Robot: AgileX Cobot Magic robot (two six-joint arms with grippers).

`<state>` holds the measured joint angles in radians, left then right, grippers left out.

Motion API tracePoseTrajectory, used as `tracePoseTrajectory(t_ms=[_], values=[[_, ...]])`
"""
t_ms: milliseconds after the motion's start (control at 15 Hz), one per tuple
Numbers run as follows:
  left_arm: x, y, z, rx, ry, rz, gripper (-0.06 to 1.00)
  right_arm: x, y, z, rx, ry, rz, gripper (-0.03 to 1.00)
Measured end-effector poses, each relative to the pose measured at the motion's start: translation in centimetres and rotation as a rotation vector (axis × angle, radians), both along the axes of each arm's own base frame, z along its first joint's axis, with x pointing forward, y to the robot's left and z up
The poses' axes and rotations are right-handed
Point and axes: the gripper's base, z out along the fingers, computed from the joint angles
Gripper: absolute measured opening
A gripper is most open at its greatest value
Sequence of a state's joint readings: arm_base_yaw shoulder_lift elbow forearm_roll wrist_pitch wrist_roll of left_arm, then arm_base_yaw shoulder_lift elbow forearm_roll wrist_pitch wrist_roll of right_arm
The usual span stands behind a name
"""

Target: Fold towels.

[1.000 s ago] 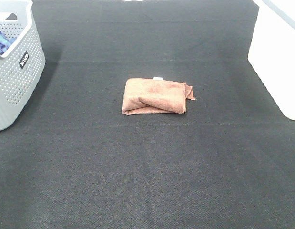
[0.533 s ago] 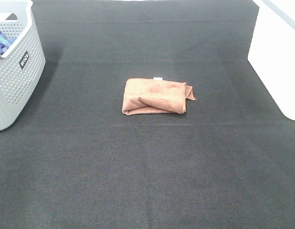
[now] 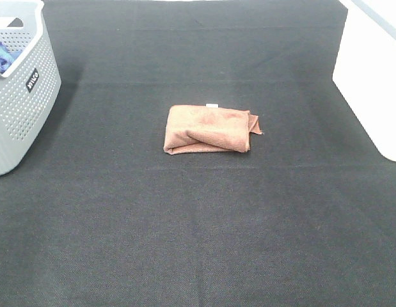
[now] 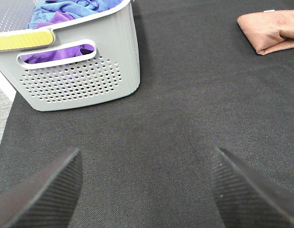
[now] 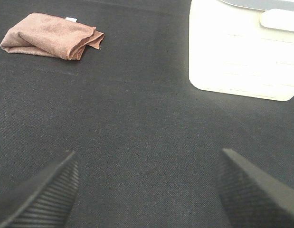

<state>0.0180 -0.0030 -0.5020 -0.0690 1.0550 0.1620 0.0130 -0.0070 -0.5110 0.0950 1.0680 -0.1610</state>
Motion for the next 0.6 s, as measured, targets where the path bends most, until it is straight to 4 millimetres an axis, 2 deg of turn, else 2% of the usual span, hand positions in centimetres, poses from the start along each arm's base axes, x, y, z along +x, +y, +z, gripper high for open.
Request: tracePoseTrajectory(t_ms=[600], values=[[0.00, 0.00, 0.00, 0.000, 0.000, 0.000, 0.71, 0.00, 0.00, 0.00, 0.000, 0.000, 0.000, 0.75]])
